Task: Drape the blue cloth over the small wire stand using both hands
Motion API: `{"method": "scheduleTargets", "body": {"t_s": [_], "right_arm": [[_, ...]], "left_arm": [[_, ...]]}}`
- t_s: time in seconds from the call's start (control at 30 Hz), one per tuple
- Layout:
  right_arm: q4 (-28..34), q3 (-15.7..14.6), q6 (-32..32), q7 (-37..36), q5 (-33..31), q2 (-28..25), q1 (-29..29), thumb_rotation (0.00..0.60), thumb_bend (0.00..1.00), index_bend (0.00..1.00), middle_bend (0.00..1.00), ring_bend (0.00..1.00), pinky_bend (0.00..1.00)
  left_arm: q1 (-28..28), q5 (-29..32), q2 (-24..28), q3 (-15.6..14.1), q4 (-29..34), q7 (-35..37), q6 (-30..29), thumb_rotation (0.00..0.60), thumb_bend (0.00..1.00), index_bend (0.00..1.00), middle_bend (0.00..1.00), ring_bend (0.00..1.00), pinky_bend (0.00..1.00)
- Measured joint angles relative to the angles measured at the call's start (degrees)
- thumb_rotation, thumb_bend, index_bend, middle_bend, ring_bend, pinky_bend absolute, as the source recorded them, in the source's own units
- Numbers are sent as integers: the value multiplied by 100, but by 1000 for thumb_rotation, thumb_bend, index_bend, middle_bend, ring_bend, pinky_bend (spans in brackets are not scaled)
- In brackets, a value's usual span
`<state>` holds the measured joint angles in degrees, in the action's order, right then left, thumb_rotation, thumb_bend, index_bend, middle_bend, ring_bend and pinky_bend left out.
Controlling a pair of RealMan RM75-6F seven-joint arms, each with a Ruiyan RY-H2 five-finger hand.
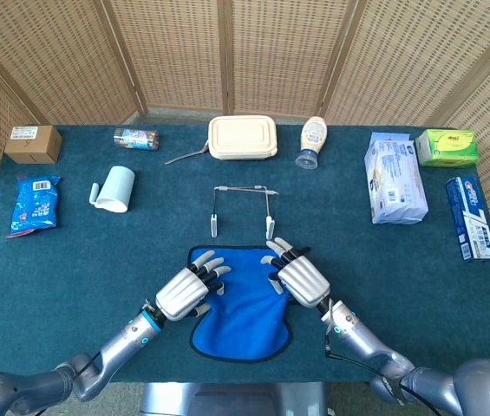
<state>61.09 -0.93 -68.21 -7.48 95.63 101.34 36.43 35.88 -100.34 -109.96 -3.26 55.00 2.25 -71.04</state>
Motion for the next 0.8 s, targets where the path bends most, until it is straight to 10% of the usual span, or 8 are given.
{"method": "scheduleTargets", "body": {"t_s": [0.8], "right_arm": [[56, 19, -7, -19, -1, -11, -1, 600, 374, 757, 302, 28, 65]], "left_arm": [[-86, 116, -117, 66, -132, 313, -346, 600, 488, 677, 383, 277, 127]]}}
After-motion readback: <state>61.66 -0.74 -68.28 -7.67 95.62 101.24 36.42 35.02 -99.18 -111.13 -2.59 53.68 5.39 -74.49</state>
